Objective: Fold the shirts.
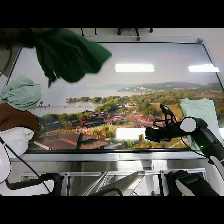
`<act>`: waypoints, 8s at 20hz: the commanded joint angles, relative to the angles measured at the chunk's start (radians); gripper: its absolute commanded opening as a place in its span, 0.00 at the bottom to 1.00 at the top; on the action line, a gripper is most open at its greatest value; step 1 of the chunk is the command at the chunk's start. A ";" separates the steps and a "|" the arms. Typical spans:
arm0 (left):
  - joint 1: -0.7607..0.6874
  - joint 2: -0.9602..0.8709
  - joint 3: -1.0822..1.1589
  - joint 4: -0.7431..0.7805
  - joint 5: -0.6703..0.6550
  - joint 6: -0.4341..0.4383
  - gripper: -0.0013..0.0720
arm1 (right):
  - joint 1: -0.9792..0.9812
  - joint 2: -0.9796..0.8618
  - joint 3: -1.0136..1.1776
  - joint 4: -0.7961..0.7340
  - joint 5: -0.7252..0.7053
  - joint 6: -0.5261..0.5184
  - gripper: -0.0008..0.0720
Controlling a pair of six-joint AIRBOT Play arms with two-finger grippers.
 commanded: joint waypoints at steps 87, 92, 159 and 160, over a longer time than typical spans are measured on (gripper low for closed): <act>0.415 0.719 -0.582 -0.503 0.001 0.090 0.04 | 0.086 -0.211 0.784 0.440 -0.185 -0.768 0.04; 0.462 0.811 -0.415 -0.500 -0.080 0.080 0.04 | -0.105 -0.012 0.946 0.439 -0.119 -0.746 0.04; 0.766 0.651 0.122 -0.687 0.081 0.079 0.04 | -0.692 -0.098 1.414 0.726 -0.225 -0.954 0.04; 0.744 0.642 0.089 -0.687 0.078 0.084 0.04 | -0.692 -0.113 1.414 0.724 -0.208 -0.954 0.04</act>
